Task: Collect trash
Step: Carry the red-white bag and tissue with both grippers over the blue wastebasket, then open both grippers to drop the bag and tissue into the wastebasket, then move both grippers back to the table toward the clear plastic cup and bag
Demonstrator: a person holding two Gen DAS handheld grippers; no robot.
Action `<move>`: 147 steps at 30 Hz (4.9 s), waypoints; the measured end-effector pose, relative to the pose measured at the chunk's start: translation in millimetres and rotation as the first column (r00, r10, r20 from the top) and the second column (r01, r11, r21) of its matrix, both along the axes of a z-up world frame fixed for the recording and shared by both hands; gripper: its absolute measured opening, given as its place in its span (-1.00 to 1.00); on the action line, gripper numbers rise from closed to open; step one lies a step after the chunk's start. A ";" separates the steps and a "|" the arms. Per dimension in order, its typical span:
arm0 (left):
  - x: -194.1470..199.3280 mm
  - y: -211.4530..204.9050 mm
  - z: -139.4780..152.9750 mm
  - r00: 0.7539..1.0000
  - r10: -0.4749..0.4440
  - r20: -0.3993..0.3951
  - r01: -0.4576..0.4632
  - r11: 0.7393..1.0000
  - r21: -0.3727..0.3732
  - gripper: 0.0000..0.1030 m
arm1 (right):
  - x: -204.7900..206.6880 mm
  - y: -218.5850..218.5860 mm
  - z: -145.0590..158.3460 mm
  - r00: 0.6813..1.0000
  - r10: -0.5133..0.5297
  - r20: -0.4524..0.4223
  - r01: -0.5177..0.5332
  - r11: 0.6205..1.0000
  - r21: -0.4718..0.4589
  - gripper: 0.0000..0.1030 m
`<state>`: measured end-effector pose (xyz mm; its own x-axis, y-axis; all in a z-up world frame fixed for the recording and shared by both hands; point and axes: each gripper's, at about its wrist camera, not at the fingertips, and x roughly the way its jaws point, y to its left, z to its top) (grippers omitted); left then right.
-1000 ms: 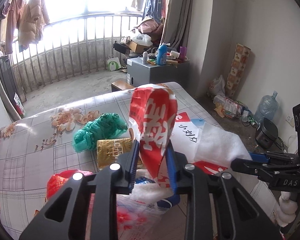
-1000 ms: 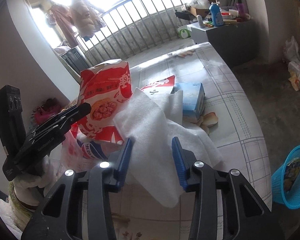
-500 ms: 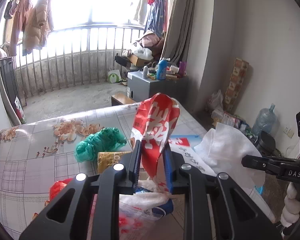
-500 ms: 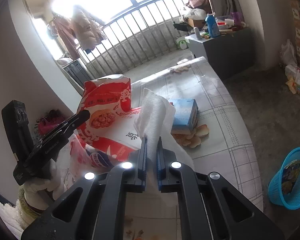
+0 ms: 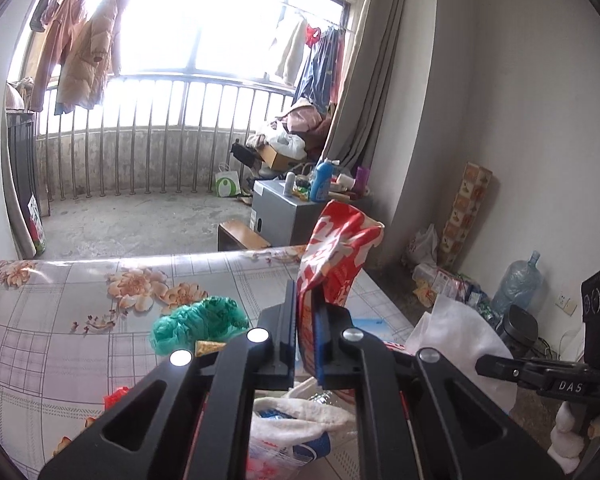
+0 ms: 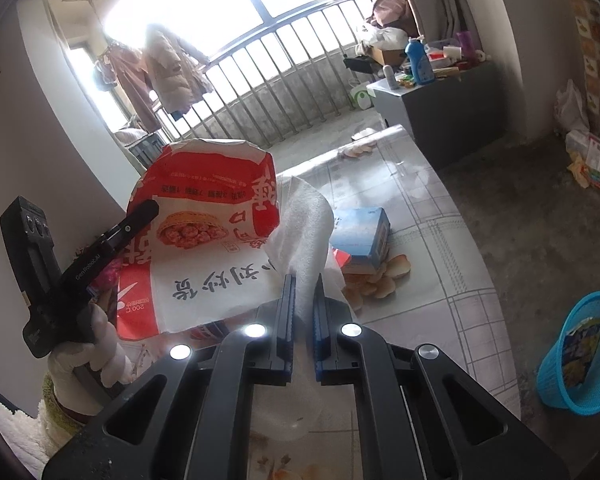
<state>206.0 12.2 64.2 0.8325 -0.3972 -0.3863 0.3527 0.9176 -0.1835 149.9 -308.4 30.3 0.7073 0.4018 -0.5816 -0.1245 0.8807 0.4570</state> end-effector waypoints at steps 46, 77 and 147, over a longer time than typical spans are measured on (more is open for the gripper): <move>-44.7 -21.7 55.7 0.988 -0.062 0.141 0.058 0.998 0.037 -0.88 | -76.2 -71.1 28.3 0.973 -0.187 0.137 0.183 0.982 0.041 -0.88; -45.2 -468.1 -44.6 0.685 -0.682 -0.256 0.678 0.469 0.567 -0.85 | -198.4 -289.4 -70.8 0.704 -0.707 -0.075 0.707 0.686 0.172 -0.87; -72.0 -7.1 -26.6 0.932 -0.255 -0.258 0.266 0.964 0.011 0.33 | 3.7 -68.4 -34.8 0.988 -0.015 -0.152 0.051 0.969 0.241 0.12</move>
<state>134.0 5.2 37.6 0.5750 -0.5644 -0.5923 0.5278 0.8091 -0.2586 153.5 -376.8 -4.5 0.6361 0.5220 -0.5682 -0.0124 0.7432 0.6689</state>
